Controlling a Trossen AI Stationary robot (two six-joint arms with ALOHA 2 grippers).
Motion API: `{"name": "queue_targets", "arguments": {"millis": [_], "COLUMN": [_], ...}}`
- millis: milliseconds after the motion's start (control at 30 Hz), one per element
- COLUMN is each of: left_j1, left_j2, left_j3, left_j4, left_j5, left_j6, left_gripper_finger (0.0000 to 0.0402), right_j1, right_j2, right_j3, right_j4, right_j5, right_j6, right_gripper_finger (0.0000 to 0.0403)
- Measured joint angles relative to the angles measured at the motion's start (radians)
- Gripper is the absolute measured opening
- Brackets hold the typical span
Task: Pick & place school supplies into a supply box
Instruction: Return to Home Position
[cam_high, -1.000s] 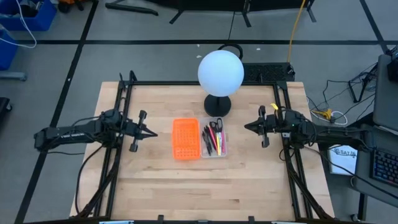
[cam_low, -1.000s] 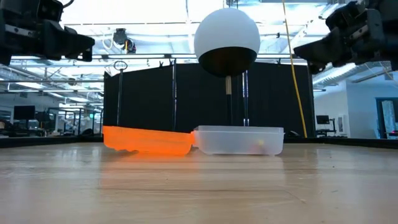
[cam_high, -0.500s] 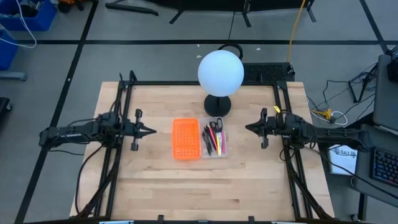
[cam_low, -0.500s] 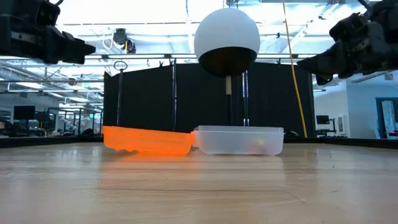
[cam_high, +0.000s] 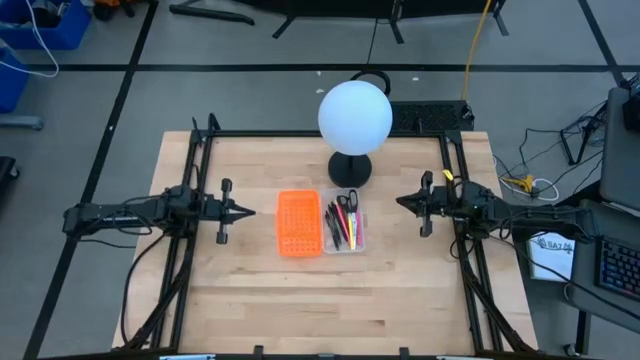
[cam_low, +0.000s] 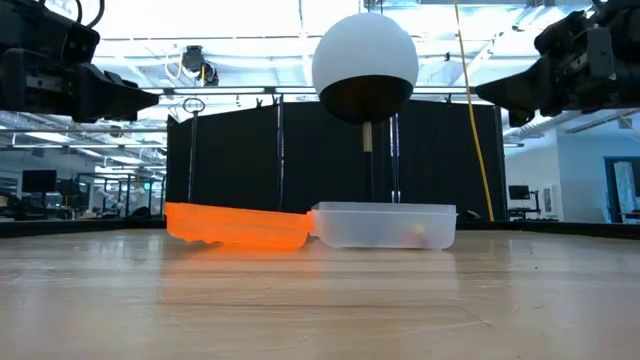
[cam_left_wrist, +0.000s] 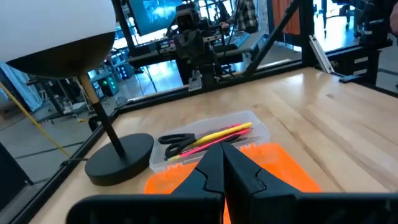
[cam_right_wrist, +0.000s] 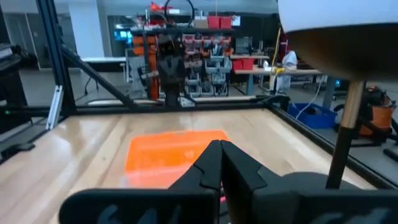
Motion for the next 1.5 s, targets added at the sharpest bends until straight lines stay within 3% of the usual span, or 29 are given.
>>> {"name": "queue_targets", "arguments": {"millis": [433,733,1133,1500], "left_j1": [0.000,0.000,0.000,0.000], "left_j2": [0.000,0.000,0.000,0.000], "left_j3": [0.000,0.000,0.000,0.000], "left_j4": [-0.017,-0.007,-0.007,-0.006], "left_j5": [-0.042,-0.079,-0.079,-0.079], "left_j6": [-0.054,-0.139,-0.131,-0.130], "left_gripper_finger": [0.0015,0.0004,0.0054,0.0056], "right_j1": [0.000,0.000,0.000,0.000], "right_j2": [-0.001,-0.001,-0.001,-0.001], "right_j3": [-0.001,-0.002,-0.002,-0.002], "right_j4": [0.041,0.036,0.036,0.036], "right_j5": [-0.001,-0.001,-0.001,-0.001], "right_j6": [0.010,0.010,0.010,0.010], "right_gripper_finger": [0.0000,0.0000,0.0000,0.0000]}}
